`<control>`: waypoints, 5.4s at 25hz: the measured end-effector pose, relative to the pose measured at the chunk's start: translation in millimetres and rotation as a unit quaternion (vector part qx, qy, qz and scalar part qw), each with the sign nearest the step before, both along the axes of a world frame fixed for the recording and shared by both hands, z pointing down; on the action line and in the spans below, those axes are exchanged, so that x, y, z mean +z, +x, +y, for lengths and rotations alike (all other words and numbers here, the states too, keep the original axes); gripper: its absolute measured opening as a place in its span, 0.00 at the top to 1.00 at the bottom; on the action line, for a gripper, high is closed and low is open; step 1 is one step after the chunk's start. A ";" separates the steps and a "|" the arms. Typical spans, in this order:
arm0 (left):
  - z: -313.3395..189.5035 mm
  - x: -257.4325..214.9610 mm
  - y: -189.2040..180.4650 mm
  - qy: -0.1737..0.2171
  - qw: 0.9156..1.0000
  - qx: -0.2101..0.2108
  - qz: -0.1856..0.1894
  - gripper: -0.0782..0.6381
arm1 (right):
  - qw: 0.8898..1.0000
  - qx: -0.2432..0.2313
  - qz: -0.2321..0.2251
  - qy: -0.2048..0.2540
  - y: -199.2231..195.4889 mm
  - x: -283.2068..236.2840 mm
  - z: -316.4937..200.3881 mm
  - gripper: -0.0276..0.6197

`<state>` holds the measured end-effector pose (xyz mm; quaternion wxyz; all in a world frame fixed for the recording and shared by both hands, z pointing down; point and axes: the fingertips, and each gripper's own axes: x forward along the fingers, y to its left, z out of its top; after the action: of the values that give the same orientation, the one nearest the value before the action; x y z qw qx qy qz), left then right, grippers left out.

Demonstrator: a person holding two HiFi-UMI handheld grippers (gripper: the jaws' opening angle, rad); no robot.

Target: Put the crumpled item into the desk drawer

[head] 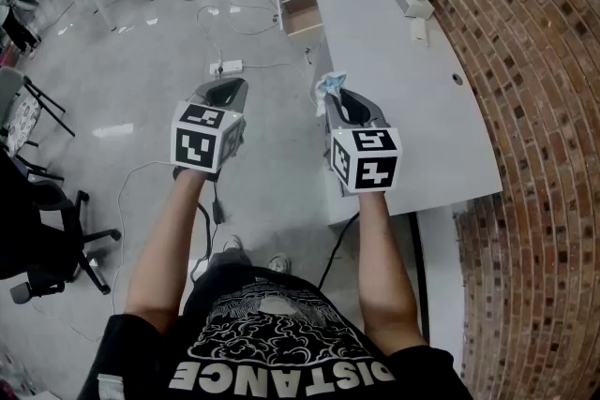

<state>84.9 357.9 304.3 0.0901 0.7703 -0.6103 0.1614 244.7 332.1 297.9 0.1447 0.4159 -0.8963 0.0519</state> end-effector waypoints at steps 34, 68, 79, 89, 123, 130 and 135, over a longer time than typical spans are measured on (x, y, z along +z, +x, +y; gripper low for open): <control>-159.0 24.1 -97.6 -0.028 0.999 0.004 0.018 0.89 | 0.999 0.004 0.019 -0.038 -94.5 29.3 -151.8 0.86; -260.6 37.2 -193.8 -0.041 0.998 0.038 0.030 0.89 | 0.997 0.038 0.043 -0.054 -182.3 40.6 -241.5 0.86; -277.5 47.5 -203.8 -0.035 0.998 0.032 0.029 0.89 | 0.998 0.027 0.036 -0.053 -196.6 54.0 -261.1 0.86; -322.3 54.5 -203.2 -0.030 0.999 0.024 0.019 0.89 | 0.999 0.018 0.025 -0.044 -198.8 57.1 -313.3 0.86; -543.6 53.9 -189.2 -0.061 0.998 -0.013 0.006 0.89 | 0.997 -0.039 0.021 -0.070 -202.2 55.7 -551.7 0.86; -574.9 59.5 -188.3 -0.068 0.997 -0.025 0.001 0.89 | 0.995 -0.055 0.014 -0.078 -205.8 62.2 -589.0 0.86; -592.8 61.0 -191.3 -0.071 0.997 -0.033 -0.001 0.89 | 0.995 -0.065 0.010 -0.080 -211.0 65.3 -607.3 0.86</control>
<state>-106.4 -234.9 365.4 0.1493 0.7414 -0.6222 0.2024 33.7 -275.2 363.2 0.1899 0.3445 -0.9128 0.1099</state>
